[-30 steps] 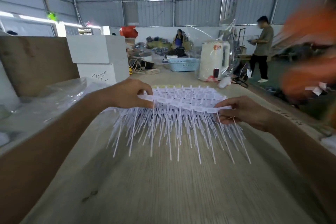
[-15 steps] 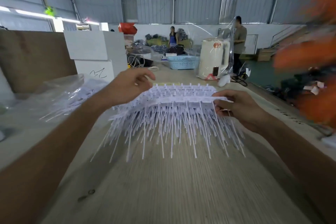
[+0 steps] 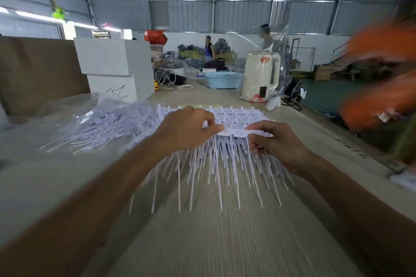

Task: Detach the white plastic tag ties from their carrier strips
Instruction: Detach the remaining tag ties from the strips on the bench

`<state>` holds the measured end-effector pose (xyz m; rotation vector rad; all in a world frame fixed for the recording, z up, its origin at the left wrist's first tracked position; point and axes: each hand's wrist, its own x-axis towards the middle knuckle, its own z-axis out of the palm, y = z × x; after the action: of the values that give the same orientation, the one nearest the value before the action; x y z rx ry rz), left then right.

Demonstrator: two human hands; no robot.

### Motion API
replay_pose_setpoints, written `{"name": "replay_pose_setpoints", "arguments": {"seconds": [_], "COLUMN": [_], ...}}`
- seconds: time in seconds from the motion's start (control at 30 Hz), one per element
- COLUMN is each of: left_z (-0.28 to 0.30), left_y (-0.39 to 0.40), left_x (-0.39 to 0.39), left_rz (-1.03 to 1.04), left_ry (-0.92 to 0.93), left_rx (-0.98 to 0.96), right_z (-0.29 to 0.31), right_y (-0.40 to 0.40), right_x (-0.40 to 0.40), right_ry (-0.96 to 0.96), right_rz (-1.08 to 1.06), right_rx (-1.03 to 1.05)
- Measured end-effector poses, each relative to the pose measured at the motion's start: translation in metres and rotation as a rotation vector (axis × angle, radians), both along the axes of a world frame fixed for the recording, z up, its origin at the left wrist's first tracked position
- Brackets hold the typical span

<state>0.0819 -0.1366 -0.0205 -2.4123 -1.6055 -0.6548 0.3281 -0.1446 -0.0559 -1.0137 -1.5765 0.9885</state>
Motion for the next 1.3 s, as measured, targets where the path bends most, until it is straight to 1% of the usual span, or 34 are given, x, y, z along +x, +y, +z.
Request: {"name": "replay_pose_setpoints", "arguments": {"seconds": [0.07,0.13,0.17,0.23,0.3,0.33,0.43,0.47,0.53,0.6,0.63,0.67,0.73,0.9,1.0,1.07,1.13,1.2,1.3], "left_z": [0.012,0.02,0.022,0.02,0.019,0.02,0.033,0.038,0.042,0.036,0.029,0.021,0.001,-0.038,-0.043,-0.044,-0.045,-0.046,-0.04], "left_y": [0.002,0.005,0.005,0.006,0.006,0.006,0.006,0.006,0.003,0.004,0.003,0.002,-0.002,-0.009,-0.011,-0.011,-0.011,-0.014,-0.02], "left_x": [-0.008,-0.015,-0.017,-0.024,-0.031,-0.034,-0.04,-0.041,-0.041,-0.037,-0.031,-0.024,-0.007,0.022,0.028,0.029,0.029,0.03,0.029], "left_rz": [-0.055,-0.131,-0.154,-0.123,-0.022,0.032,0.14,0.161,0.2,0.194,0.16,0.113,0.019,-0.078,-0.104,-0.131,-0.151,-0.159,-0.159], "left_ry": [-0.047,-0.161,-0.188,-0.127,-0.083,-0.061,0.144,0.196,0.284,0.35,0.327,0.263,0.095,-0.224,-0.404,-0.447,-0.414,-0.394,-0.402], "left_rx": [-0.091,-0.258,-0.332,-0.376,-0.292,-0.204,0.137,0.222,0.309,0.304,0.279,0.244,0.187,-0.024,-0.037,-0.008,0.033,0.047,0.062], "right_z": [0.003,0.007,0.009,0.012,0.012,0.01,0.001,-0.001,-0.002,-0.002,-0.003,-0.005,-0.007,-0.009,-0.01,-0.011,-0.012,-0.012,-0.007], "right_y": [0.001,0.003,0.004,0.009,0.013,0.013,0.013,0.013,0.013,0.012,0.011,0.01,0.008,0.008,0.007,0.007,0.006,0.003,-0.002], "right_x": [0.001,0.002,0.003,0.009,0.019,0.022,0.022,0.018,0.013,0.009,0.007,0.005,0.0,-0.011,-0.016,-0.016,-0.014,-0.011,-0.006], "right_ry": [0.016,0.041,0.052,0.092,0.146,0.155,0.13,0.129,0.159,0.18,0.176,0.168,0.156,0.161,0.238,0.308,0.272,0.179,0.106], "right_rz": [-0.008,-0.043,-0.075,-0.17,-0.234,-0.227,-0.092,-0.041,0.02,0.031,0.029,0.031,0.053,0.078,0.075,0.095,0.115,0.142,0.19], "right_rx": [0.009,0.023,0.039,0.059,0.064,0.058,-0.024,-0.048,-0.06,-0.052,-0.049,-0.047,-0.04,0.02,-0.068,-0.195,-0.269,-0.281,-0.203]}}
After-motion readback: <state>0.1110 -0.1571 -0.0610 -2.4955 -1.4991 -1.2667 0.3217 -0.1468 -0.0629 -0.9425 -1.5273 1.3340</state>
